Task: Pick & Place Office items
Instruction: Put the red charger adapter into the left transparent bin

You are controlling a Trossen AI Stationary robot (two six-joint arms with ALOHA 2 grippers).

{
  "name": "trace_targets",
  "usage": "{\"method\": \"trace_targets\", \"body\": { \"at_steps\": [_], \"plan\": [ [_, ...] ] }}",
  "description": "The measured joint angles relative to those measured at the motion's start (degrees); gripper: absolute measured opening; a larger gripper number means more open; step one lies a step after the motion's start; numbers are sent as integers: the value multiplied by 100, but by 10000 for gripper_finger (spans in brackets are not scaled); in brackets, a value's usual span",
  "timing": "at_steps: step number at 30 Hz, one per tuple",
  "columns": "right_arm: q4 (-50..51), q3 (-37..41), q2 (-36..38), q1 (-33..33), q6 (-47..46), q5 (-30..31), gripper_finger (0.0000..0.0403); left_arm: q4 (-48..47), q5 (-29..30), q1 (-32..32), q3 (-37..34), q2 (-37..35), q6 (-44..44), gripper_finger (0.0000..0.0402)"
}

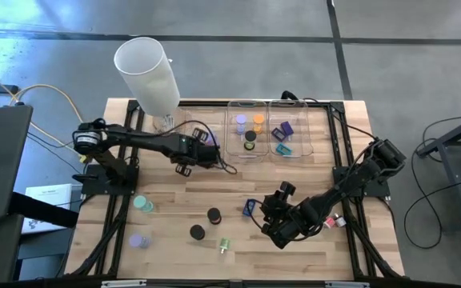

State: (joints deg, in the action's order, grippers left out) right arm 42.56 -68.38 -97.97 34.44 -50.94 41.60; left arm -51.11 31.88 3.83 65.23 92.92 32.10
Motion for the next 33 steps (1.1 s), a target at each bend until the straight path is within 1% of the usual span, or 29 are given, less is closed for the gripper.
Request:
{"method": "trace_targets", "body": {
  "at_steps": [2,4,11,16,18,21,26,29,33],
  "plan": [
    [1,2,0,0,0,0,187,-23,296,-64,10,84,153,112],
    [-18,28,0,0,0,6,187,-67,448,-96,10,143,352,111],
    [-657,502,0,-69,12,-58,187,-52,456,-102,9,142,454,111],
    [-858,522,0,-72,257,-35,187,-55,369,-100,9,142,452,111],
    [-892,522,0,-70,304,-17,187,-50,362,-107,9,142,446,119],
    [-881,522,0,-70,317,-17,187,-33,360,-111,11,142,241,129],
    [-888,522,0,-70,317,-17,187,245,318,-95,2,106,-303,109],
    [-898,522,0,-70,317,-17,187,297,323,-133,2,55,-455,109],
    [-904,522,2,-70,317,-12,187,374,346,-90,174,46,-993,109]
  ]
}}
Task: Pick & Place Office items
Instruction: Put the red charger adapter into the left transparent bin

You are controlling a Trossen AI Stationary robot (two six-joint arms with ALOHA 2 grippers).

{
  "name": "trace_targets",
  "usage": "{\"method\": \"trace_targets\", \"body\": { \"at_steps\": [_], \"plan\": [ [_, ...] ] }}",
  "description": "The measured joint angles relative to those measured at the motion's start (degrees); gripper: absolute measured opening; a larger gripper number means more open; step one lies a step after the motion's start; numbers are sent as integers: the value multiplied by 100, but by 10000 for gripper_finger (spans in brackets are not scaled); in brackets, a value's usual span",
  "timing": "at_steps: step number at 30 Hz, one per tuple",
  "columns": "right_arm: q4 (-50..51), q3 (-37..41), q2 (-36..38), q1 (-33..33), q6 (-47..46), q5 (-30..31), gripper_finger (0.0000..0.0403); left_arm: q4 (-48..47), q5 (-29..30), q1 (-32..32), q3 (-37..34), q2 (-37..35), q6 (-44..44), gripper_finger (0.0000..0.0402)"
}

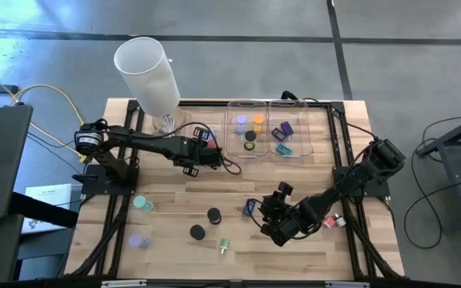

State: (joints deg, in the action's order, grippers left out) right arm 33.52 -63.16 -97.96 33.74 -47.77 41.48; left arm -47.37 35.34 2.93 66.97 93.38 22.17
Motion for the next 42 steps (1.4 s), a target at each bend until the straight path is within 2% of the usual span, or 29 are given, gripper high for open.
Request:
{"method": "trace_targets", "body": {
  "at_steps": [4,8,12,19,28,36,42],
  "plan": [
    [-7,0,1,0,0,3,187,-106,-100,90,430,-17,-568,109],
    [2,0,1,0,0,3,187,-510,-548,80,1004,-74,-704,109],
    [6,0,1,0,10,8,188,-778,-334,289,1195,-86,-212,109],
    [5,0,3,0,44,10,188,-886,-372,873,1192,87,640,109],
    [21,-2,3,0,19,10,188,-944,14,973,1195,718,1902,109],
    [60,-2,3,0,20,10,188,-964,278,1083,1192,1140,2205,109],
    [67,-2,3,0,22,10,188,-886,273,1083,1192,1145,2026,109]
  ]
}}
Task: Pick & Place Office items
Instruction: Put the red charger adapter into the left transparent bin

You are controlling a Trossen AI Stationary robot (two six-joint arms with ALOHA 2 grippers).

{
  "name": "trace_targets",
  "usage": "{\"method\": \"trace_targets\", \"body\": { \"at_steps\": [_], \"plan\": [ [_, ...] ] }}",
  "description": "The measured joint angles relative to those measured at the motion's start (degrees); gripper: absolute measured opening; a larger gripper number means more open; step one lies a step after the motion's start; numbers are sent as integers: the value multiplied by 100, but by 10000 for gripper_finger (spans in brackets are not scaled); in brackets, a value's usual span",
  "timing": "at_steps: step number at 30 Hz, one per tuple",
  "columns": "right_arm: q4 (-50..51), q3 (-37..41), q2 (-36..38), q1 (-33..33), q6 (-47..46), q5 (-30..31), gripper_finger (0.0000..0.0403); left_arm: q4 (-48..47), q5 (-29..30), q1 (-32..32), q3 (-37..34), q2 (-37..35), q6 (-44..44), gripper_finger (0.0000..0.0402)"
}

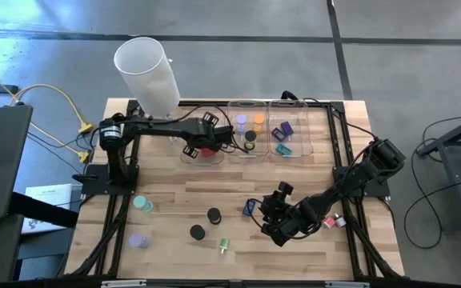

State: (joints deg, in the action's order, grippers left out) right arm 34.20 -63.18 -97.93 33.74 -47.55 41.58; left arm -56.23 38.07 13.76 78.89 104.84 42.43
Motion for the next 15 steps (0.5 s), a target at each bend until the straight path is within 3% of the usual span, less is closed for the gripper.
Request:
{"method": "trace_targets", "body": {
  "at_steps": [5,15],
  "plan": [
    [1,0,0,0,0,0,188,-21,-31,0,2,51,-645,109],
    [-15,0,1,0,-46,2,188,-101,30,53,2,531,-1103,109]
  ]
}}
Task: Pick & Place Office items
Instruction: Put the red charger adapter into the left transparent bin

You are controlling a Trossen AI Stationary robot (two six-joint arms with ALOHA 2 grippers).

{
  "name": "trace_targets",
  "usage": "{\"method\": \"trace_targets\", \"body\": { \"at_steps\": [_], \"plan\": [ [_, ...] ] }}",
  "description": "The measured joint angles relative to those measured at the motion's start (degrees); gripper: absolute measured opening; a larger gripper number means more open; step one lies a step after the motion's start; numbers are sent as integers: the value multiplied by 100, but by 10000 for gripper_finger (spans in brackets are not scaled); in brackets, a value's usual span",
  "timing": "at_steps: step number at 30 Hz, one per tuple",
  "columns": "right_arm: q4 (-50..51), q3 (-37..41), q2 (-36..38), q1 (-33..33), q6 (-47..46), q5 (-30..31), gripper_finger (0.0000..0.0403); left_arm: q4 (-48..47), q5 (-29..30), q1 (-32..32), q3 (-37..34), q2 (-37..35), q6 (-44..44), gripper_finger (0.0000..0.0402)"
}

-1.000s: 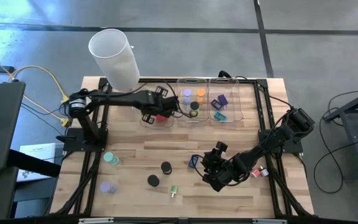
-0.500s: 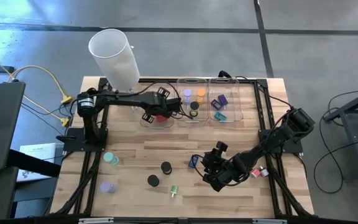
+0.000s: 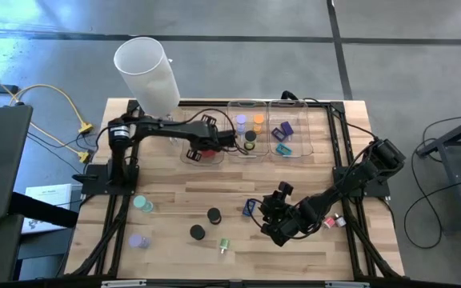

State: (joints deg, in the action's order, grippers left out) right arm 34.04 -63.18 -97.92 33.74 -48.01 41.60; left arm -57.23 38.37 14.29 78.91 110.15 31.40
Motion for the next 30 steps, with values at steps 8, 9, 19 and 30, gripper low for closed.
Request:
{"method": "trace_targets", "body": {
  "at_steps": [8,9,19,30],
  "plan": [
    [2,0,1,0,-15,-4,188,0,-7,6,0,145,340,109],
    [4,0,1,0,-12,-4,188,0,-9,2,0,145,356,109],
    [10,0,1,0,25,0,188,0,-31,6,0,145,370,147],
    [13,0,1,0,25,0,188,-3,296,-199,0,145,501,148]
  ]
}}
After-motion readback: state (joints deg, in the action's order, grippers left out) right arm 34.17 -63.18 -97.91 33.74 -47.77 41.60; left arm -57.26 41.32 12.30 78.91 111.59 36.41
